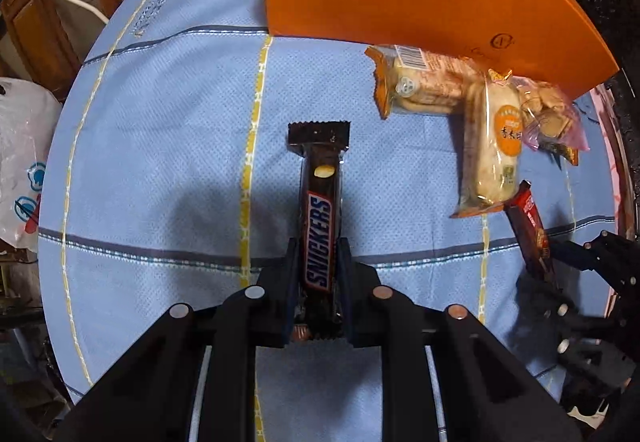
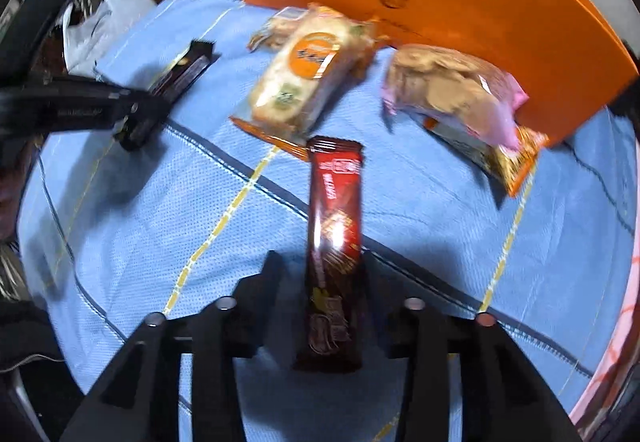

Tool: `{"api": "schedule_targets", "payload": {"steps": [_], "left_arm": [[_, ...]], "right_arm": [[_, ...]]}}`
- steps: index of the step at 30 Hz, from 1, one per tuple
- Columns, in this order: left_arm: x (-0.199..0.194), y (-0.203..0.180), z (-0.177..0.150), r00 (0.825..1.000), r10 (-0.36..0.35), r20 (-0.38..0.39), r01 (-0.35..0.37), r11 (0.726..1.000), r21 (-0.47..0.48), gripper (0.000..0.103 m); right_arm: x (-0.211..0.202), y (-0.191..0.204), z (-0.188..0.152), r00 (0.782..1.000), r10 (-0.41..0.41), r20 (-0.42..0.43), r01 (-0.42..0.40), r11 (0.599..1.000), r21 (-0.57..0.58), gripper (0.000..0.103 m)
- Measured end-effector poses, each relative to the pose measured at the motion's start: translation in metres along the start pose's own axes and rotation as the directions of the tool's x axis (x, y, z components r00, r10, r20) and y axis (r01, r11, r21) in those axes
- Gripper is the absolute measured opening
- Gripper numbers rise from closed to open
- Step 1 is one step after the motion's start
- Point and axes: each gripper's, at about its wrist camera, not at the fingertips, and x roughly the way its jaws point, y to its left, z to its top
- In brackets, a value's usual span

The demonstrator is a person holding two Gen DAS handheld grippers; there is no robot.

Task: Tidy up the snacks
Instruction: 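Carry both bars into the box and open both tools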

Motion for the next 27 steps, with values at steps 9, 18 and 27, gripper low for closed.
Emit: {"api": "schedule_targets", "payload": {"steps": [9,18,27], "left_arm": [[-0.027,-0.013,-0.004,0.998,0.007,0.063,-0.009,0.999,0.032,0.016],[-0.104,-0.032,0.011,0.976,-0.072,0.206,0.055,0.995,0.089,0.016],[-0.145,-0.063,0.097,0.945,-0.082,0.316,0.04,0.99,0.137,0.016]], "right_arm": [[-0.028,-0.012,0.007,0.997,0.052,0.062,-0.057,0.994,0.092,0.023],[-0.114,-0.051,0.016,0.96,0.098,0.264,-0.143,0.977,0.156,0.023],[-0.158,-0.093,0.098,0.907,0.005,0.421,-0.087,0.981,0.176,0.023]]}}
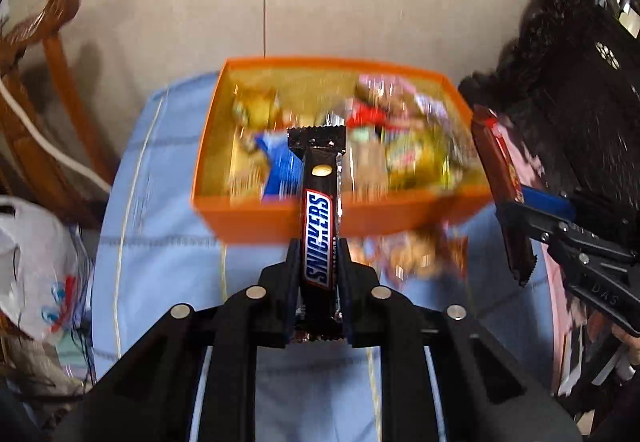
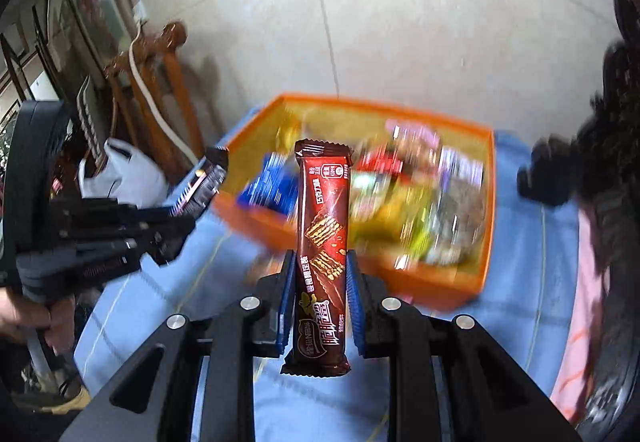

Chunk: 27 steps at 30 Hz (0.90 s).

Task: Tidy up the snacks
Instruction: 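Carry both bars into the box and open both tools, then move both open tools back to the remaining snacks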

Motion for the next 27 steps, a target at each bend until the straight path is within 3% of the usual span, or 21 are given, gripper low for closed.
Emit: {"api": "schedule_targets", "payload": {"steps": [6,7,8,9,10,12,21,23,25,27], "left_arm": [[0.028,-0.005,0.064,0.999,0.038,0.027,-0.037,0.999,-0.018,0.02],[0.03,-0.003,0.072,0.997,0.066,0.046,-0.064,0.997,-0.043,0.04],[0.031,0.0,0.077,0.989,0.131,0.064,-0.127,0.99,-0.068,0.075],[0.027,0.003,0.079,0.976,0.196,0.098,-0.187,0.978,-0.096,0.086],[0.022,0.004,0.078,0.968,0.211,0.134,-0.198,0.974,-0.109,0.089],[0.019,0.008,0.076,0.97,0.19,0.15,-0.176,0.979,-0.108,0.089],[0.038,0.009,0.035,0.988,0.151,0.035,-0.148,0.985,-0.087,0.083],[0.039,0.007,0.021,0.989,0.149,0.02,-0.147,0.986,-0.082,0.083],[0.043,0.002,0.006,0.99,0.141,-0.012,-0.141,0.988,-0.063,0.083],[0.048,-0.002,-0.008,0.99,0.139,-0.039,-0.14,0.989,-0.039,0.083]], "right_arm": [[0.035,-0.012,0.053,0.996,-0.07,0.049,0.071,0.997,-0.013,0.025],[0.038,-0.017,0.06,0.994,-0.084,0.071,0.083,0.996,0.014,0.041],[0.038,-0.022,0.063,0.99,-0.112,0.087,0.108,0.993,0.046,0.06],[0.034,-0.026,0.061,0.986,-0.12,0.118,0.112,0.991,0.069,0.064],[0.033,-0.028,0.058,0.985,-0.105,0.134,0.096,0.993,0.067,0.065],[0.036,-0.029,0.046,0.989,-0.1,0.111,0.094,0.994,0.052,0.065],[0.038,-0.044,-0.001,0.995,-0.088,0.041,0.084,0.991,0.104,0.067],[0.035,-0.046,-0.012,0.995,-0.096,0.025,0.092,0.987,0.131,0.084],[0.033,-0.051,-0.028,0.994,-0.113,0.004,0.11,0.977,0.183,0.096],[0.033,-0.055,-0.044,0.995,-0.103,-0.012,0.103,0.969,0.225,0.097]]}}
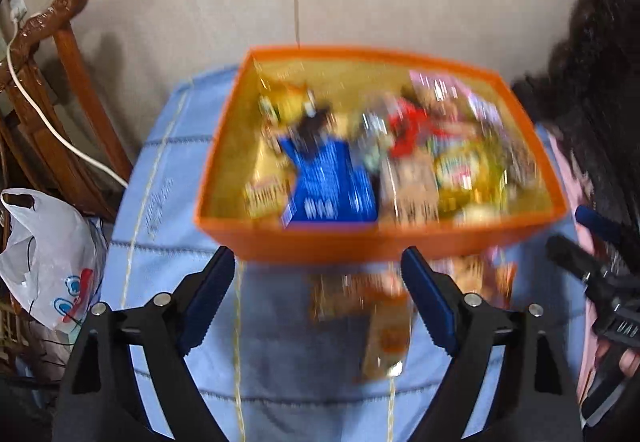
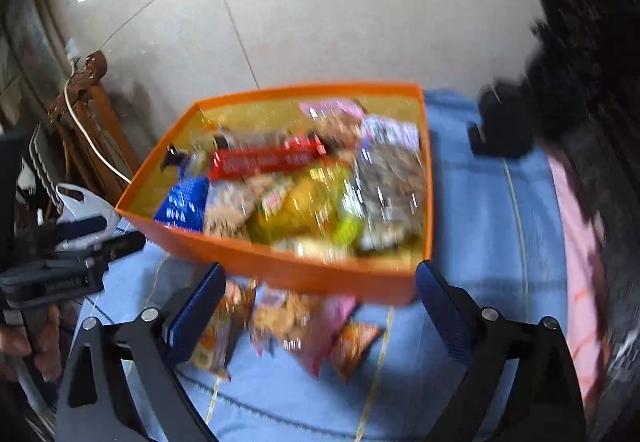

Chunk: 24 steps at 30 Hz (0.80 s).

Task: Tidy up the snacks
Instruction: 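Move both open tools back to the remaining snacks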

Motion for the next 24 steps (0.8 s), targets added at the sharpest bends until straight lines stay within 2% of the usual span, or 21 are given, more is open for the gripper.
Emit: {"api": "schedule_targets", "payload": {"steps": [6,10,18,24], "left_arm": [[0.014,-0.007,-0.043,0.996,0.006,-0.087,-0.006,1.0,-0.001,0.083],[0.017,-0.008,-0.059,0.992,0.012,-0.125,-0.013,1.0,-0.008,0.087],[0.021,-0.014,-0.066,0.989,-0.006,-0.151,0.003,1.0,-0.019,0.087],[0.032,-0.025,-0.066,0.985,-0.007,-0.171,0.007,1.0,0.003,0.087]], "right_arm": [[0.009,-0.001,-0.052,0.991,0.018,-0.13,-0.015,1.0,0.02,0.098],[0.008,0.007,-0.068,0.988,0.007,-0.152,-0.007,1.0,-0.002,0.098],[0.006,0.02,-0.074,0.986,0.018,-0.164,-0.023,0.999,-0.027,0.098],[0.012,0.015,-0.073,0.984,0.03,-0.178,-0.032,0.999,-0.012,0.098]]}}
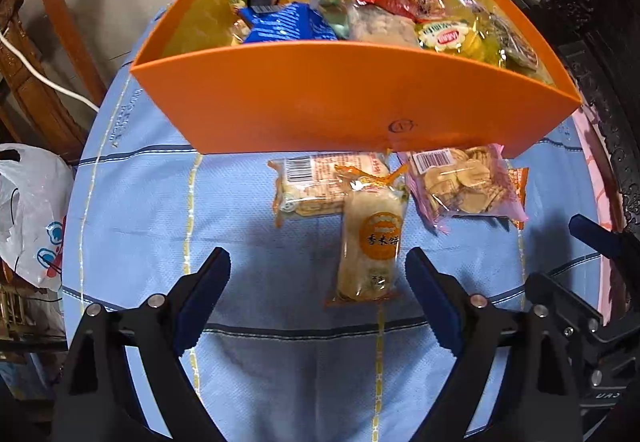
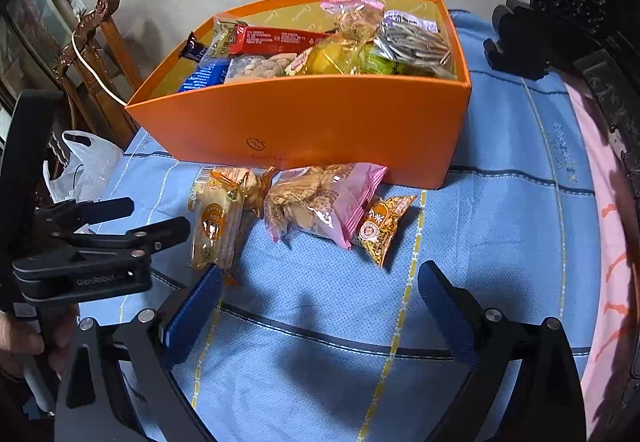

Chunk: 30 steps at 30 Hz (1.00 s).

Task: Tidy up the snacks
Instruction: 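Move both open tools back to the remaining snacks, then grasp the rice cake packet with the left tool while the right tool grasps the clear cookie bag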

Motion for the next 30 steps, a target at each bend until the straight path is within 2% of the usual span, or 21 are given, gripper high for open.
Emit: {"api": "schedule_targets", "payload": {"steps": [7,9,10,12,13,16,18,22,25,28,29,30], "left_arm": [[0.021,-0.007,0.002,1.0,0.006,-0.025,-0.006,1.0,0.009,0.087],[0.028,-0.008,0.002,0.999,0.013,-0.033,-0.013,1.0,0.018,0.079],[0.031,-0.007,0.002,0.999,0.006,-0.04,-0.005,1.0,0.021,0.066],[0.033,-0.002,0.002,0.996,-0.076,-0.038,0.076,0.997,-0.002,0.048],[0.032,-0.001,0.002,0.994,-0.103,-0.031,0.103,0.995,-0.001,0.022],[0.027,-0.004,0.002,0.998,-0.056,-0.03,0.058,0.997,0.049,0.0],[0.025,0.004,0.0,0.995,-0.09,-0.037,0.091,0.996,0.022,0.0],[0.033,0.024,-0.008,0.995,-0.07,-0.076,0.069,0.997,-0.027,0.0],[0.047,0.034,-0.017,0.988,-0.08,-0.132,0.071,0.995,-0.074,0.0],[0.041,0.039,-0.018,0.989,-0.108,-0.106,0.098,0.99,-0.102,0.0],[0.037,0.04,-0.017,0.989,-0.113,-0.095,0.103,0.989,-0.102,0.007],[0.034,0.04,-0.016,0.99,-0.11,-0.092,0.101,0.99,-0.097,0.015]], "right_arm": [[0.009,-0.01,0.0,1.0,-0.013,-0.017,0.014,1.0,0.023,0.098],[0.011,-0.011,0.0,1.0,-0.02,-0.02,0.02,1.0,0.024,0.098],[0.011,-0.011,0.001,1.0,-0.021,-0.021,0.022,0.999,0.025,0.098],[0.012,-0.011,0.001,0.999,-0.023,-0.023,0.024,0.999,0.025,0.098],[0.013,-0.011,0.002,0.999,-0.023,-0.024,0.023,0.999,0.024,0.098],[0.016,-0.008,0.005,0.999,-0.024,-0.025,0.025,1.0,0.016,0.098],[0.018,-0.003,0.01,1.0,-0.018,-0.019,0.018,1.0,0.006,0.098],[0.034,0.012,0.025,0.999,-0.039,-0.018,0.038,0.998,-0.045,0.099],[0.058,0.023,0.038,0.995,-0.097,-0.033,0.094,0.992,-0.082,0.099],[0.09,0.033,0.044,0.984,-0.162,-0.079,0.15,0.98,-0.132,0.098],[0.093,0.036,0.045,0.984,-0.17,-0.061,0.159,0.975,-0.158,0.081],[0.097,0.037,0.046,0.988,-0.14,-0.07,0.126,0.977,-0.169,0.079]]}}
